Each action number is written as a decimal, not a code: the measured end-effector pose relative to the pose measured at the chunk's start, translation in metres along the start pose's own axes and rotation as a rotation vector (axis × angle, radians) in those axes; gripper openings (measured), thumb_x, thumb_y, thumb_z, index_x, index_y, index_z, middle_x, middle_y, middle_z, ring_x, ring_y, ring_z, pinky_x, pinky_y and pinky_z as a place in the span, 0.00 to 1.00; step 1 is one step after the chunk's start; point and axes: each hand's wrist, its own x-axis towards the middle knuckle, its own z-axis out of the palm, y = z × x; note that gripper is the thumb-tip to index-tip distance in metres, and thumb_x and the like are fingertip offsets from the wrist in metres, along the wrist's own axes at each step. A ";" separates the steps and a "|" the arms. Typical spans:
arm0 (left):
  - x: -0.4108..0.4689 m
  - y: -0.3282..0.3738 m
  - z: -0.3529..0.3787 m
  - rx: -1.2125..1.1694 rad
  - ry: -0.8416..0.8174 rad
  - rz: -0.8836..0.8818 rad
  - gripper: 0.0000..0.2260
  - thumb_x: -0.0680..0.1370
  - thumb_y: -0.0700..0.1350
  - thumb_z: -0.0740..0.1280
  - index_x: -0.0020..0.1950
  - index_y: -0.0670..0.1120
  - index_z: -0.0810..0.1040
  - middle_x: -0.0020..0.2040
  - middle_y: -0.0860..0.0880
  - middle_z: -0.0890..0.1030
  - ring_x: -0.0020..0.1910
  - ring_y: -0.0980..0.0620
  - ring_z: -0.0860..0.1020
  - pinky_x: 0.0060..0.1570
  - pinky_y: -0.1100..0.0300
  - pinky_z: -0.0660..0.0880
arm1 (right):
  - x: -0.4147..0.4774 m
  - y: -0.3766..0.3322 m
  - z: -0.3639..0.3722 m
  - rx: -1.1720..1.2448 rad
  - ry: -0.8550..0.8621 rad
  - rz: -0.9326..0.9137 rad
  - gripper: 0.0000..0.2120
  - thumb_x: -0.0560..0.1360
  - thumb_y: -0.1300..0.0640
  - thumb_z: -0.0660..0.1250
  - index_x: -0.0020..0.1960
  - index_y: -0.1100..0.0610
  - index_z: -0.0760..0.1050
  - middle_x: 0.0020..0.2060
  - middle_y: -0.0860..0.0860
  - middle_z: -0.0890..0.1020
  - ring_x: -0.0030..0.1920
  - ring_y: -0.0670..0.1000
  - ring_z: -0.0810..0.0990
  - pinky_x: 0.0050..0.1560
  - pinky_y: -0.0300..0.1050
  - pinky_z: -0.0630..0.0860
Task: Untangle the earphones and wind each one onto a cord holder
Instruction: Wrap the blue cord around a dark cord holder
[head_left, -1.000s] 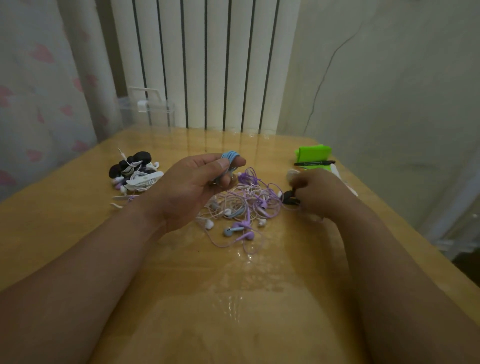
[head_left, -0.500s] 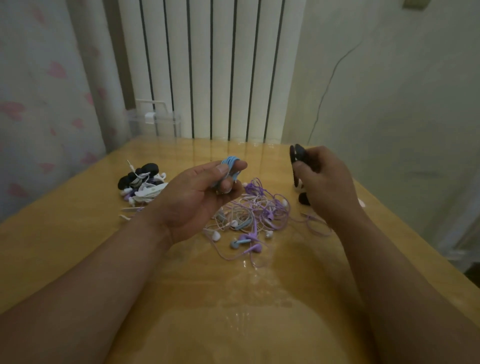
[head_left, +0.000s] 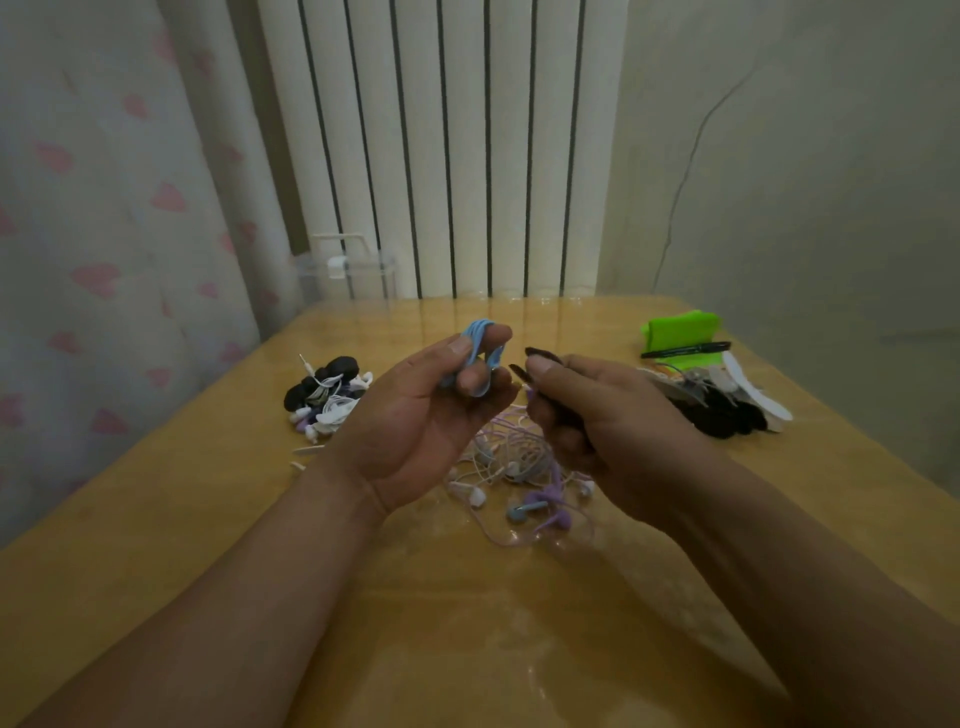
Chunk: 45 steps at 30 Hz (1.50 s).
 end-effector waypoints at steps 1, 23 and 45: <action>0.001 -0.001 0.001 0.013 -0.013 0.002 0.16 0.84 0.45 0.61 0.64 0.38 0.80 0.37 0.48 0.71 0.47 0.50 0.78 0.71 0.48 0.73 | -0.001 0.000 0.001 0.070 -0.016 0.035 0.11 0.85 0.52 0.64 0.51 0.59 0.76 0.32 0.51 0.72 0.30 0.47 0.62 0.30 0.41 0.57; -0.002 -0.003 0.005 0.466 -0.107 0.081 0.16 0.87 0.42 0.55 0.64 0.36 0.77 0.37 0.48 0.69 0.45 0.51 0.73 0.61 0.55 0.77 | -0.007 -0.006 0.001 0.654 -0.073 0.411 0.11 0.85 0.52 0.60 0.56 0.59 0.75 0.31 0.48 0.69 0.29 0.41 0.59 0.29 0.32 0.50; -0.004 -0.006 0.011 0.630 -0.049 0.111 0.13 0.85 0.46 0.55 0.51 0.42 0.77 0.39 0.45 0.70 0.47 0.44 0.71 0.60 0.50 0.75 | -0.007 -0.004 0.004 0.547 -0.056 0.342 0.11 0.86 0.53 0.59 0.57 0.57 0.77 0.31 0.48 0.71 0.28 0.41 0.61 0.26 0.32 0.52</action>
